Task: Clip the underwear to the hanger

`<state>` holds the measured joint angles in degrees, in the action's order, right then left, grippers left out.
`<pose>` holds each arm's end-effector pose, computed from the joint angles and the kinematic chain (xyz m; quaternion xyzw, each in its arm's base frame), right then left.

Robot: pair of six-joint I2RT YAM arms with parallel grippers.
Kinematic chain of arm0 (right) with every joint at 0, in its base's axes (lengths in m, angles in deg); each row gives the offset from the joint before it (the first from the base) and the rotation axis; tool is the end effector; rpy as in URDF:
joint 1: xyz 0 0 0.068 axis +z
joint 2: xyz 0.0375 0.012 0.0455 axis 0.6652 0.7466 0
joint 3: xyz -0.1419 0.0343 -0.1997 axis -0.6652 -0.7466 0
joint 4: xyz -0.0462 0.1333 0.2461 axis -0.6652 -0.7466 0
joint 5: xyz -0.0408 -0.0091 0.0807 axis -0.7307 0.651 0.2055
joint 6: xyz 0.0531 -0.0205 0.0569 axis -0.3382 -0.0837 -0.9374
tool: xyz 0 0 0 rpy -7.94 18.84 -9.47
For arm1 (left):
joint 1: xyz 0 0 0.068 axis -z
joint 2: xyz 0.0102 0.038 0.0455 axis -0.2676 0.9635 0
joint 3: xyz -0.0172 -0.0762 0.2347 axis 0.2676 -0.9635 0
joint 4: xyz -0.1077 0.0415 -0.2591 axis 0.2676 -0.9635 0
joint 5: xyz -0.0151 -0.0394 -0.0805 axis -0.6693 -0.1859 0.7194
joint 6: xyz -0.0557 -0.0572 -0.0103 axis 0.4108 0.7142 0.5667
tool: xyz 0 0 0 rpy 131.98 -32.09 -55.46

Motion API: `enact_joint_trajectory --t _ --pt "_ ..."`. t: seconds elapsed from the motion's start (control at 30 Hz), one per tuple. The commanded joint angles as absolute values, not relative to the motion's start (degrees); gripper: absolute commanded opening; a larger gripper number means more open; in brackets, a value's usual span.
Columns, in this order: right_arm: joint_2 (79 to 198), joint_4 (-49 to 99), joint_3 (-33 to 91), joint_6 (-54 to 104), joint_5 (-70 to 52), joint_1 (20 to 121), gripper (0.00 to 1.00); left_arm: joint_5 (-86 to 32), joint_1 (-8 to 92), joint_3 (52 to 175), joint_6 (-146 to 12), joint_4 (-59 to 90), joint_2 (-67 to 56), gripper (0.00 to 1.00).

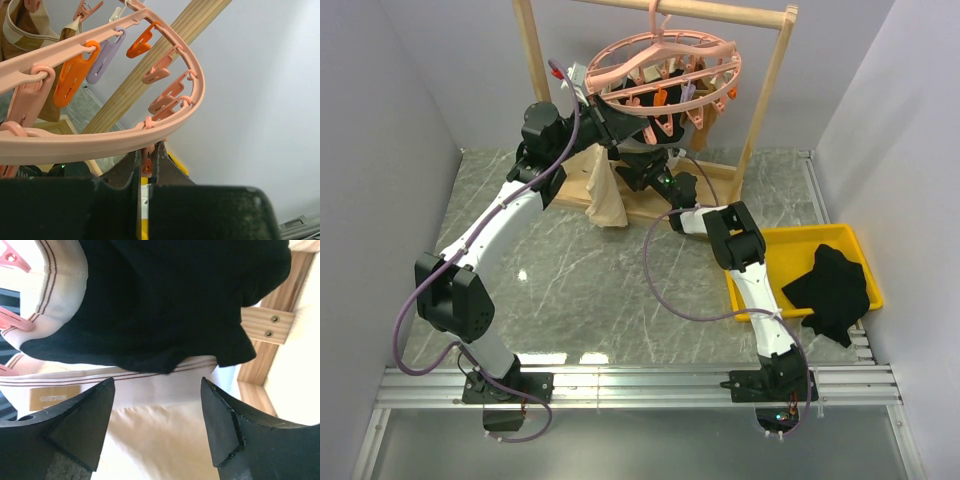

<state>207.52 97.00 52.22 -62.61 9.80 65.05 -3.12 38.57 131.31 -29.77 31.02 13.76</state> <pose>0.5104 0.2542 0.1052 0.1724 0.5643 0.7500 0.2989 0.3923 -0.2073 0.4168 0.0745 0.6344 -0.5823 0.5030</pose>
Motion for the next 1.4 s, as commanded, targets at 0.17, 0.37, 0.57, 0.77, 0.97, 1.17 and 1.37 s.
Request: enact_joint_trajectory --t 0.17,0.37,0.57,0.77,0.97,1.17,1.37 --pt "206.3 95.6 47.2 -59.6 5.5 67.1 0.82 -4.1 38.1 134.4 -29.5 35.3 14.2 0.0" --pt "203.0 88.3 43.6 -53.5 2.1 67.2 0.82 -4.0 38.1 134.4 -29.5 35.6 14.2 0.0" --pt "207.8 89.5 50.6 -59.7 5.9 67.8 0.83 -4.0 37.9 134.1 -29.7 35.3 14.0 0.0" --pt "211.2 93.5 54.7 -65.0 6.8 68.9 0.85 -4.0 37.8 134.8 -29.8 35.8 14.3 0.0" --pt "212.0 99.8 54.6 -69.6 5.4 69.6 0.64 -4.0 37.6 135.7 -29.7 35.4 14.9 0.0" --pt "209.5 105.2 48.8 -70.1 5.0 68.2 0.18 -4.5 37.6 135.4 -30.0 35.2 14.8 0.0" --pt "203.3 107.6 41.1 -67.0 7.9 64.4 0.0 -4.7 37.2 134.8 -30.3 35.1 14.5 0.0"
